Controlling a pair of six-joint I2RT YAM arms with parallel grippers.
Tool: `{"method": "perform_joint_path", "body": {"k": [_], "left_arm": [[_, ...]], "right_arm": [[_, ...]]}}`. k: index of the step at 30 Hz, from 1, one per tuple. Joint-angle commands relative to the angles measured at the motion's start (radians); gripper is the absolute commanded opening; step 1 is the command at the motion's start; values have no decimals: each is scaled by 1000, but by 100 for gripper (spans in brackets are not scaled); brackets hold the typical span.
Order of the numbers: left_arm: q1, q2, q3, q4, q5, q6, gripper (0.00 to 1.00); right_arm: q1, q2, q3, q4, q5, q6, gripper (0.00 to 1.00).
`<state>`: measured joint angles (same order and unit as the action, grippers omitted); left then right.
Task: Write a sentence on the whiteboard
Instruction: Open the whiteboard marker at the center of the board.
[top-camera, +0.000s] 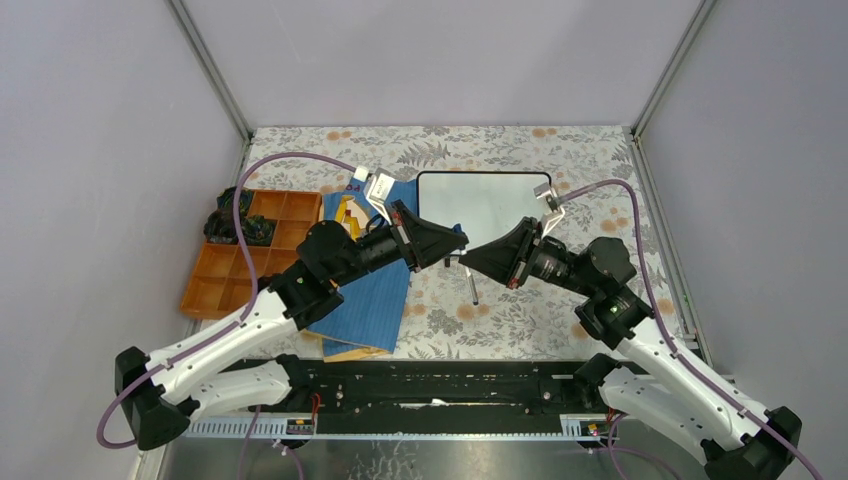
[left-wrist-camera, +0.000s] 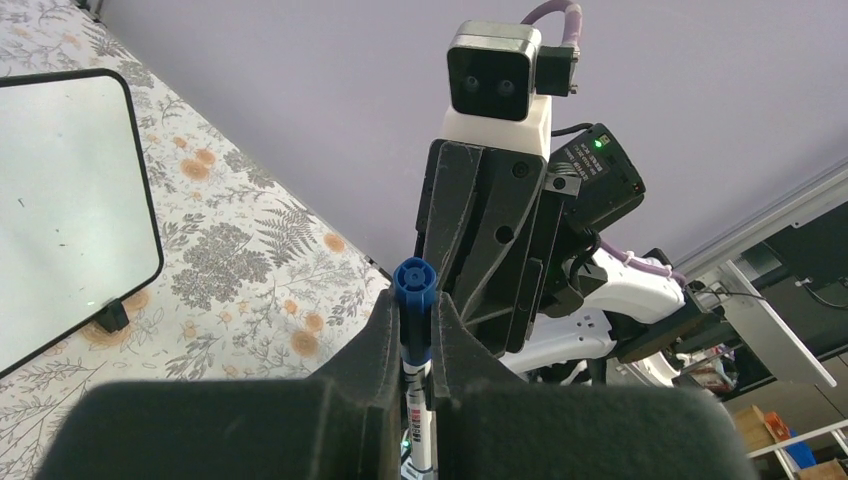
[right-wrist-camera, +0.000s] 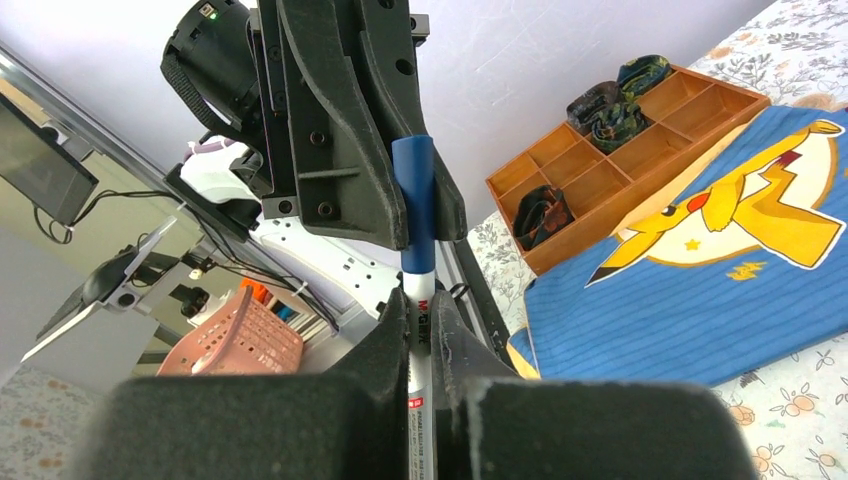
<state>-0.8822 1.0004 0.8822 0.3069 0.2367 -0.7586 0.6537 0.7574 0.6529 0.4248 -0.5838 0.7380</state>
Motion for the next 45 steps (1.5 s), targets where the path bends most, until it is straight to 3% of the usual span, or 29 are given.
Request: {"method": "perform_joint_path", "body": {"k": [1,33,35,40,42,45], "left_arm": [[28,-24,67,153,-89,31,0],[45,18,115,118,-174,32,0],[45,17,115,74,-195,54,0],[45,50,141,-167,-298,167,0],[42,102,160,-253,-287,194,0],[-2,199,194,-341,-275,224,0]], "right_arm": [[4,-42,-17,-132,-27,-30,0],[3,-146,-82,-198,32,-47,0],[4,-173,-19,-322,121,-139,0],[3,-232,154,-693,692,-303,0],[3,-240,191,-757,867,-337,0],[4,-239,229,-812,1011,-368,0]]}}
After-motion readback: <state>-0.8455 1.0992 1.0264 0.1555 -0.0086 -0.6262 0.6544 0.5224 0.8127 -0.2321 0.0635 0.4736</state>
